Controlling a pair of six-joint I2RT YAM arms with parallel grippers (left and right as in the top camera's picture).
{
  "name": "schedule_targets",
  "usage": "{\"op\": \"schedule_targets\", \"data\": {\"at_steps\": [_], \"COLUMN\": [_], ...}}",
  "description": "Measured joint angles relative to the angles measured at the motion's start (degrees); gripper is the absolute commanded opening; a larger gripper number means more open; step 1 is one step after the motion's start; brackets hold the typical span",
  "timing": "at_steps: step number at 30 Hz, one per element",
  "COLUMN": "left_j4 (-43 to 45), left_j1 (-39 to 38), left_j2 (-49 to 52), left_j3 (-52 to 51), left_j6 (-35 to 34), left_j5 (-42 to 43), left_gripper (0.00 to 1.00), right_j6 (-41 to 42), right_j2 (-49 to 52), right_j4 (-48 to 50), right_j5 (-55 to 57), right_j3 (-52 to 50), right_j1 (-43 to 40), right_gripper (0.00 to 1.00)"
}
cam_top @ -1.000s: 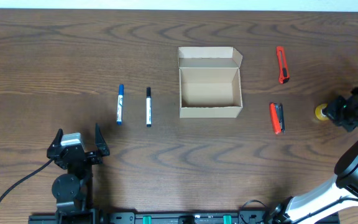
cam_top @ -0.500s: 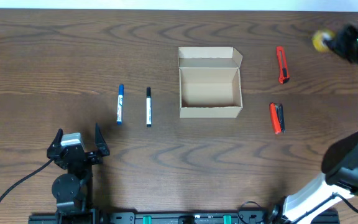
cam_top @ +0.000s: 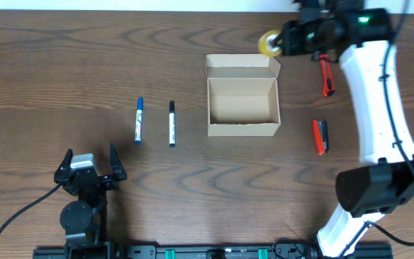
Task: Pack container
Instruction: 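Carry the tape roll into the cardboard box and release it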
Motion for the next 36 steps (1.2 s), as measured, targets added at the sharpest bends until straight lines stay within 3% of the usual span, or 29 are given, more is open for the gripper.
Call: {"op": "schedule_targets", "data": {"at_steps": [9, 23, 32, 33, 36], "left_j4": [0.0, 0.0, 0.0, 0.0, 0.0], "left_j1": [0.0, 0.0, 0.0, 0.0, 0.0], "left_j2": [0.0, 0.0, 0.0, 0.0, 0.0], "left_j3": [0.0, 0.0, 0.0, 0.0, 0.0], "left_j6": [0.0, 0.0, 0.0, 0.0, 0.0], "left_j5": [0.0, 0.0, 0.0, 0.0, 0.0], "left_gripper": [0.95, 0.95, 0.95, 0.95, 0.95], "right_j6": [-0.2, -0.4, -0.4, -0.4, -0.3], "right_j2": [0.0, 0.0, 0.0, 0.0, 0.0], "right_j4": [2.3, 13.6, 17.3, 17.4, 17.7], "right_j5": [5.6, 9.1, 9.3, 9.3, 9.3], "right_j3": [-14.8, -31.1, -36.1, -36.3, -36.3], "right_j1": [7.6, 7.9, 7.9, 7.9, 7.9], "right_gripper": [0.01, 0.01, 0.01, 0.02, 0.18]}}
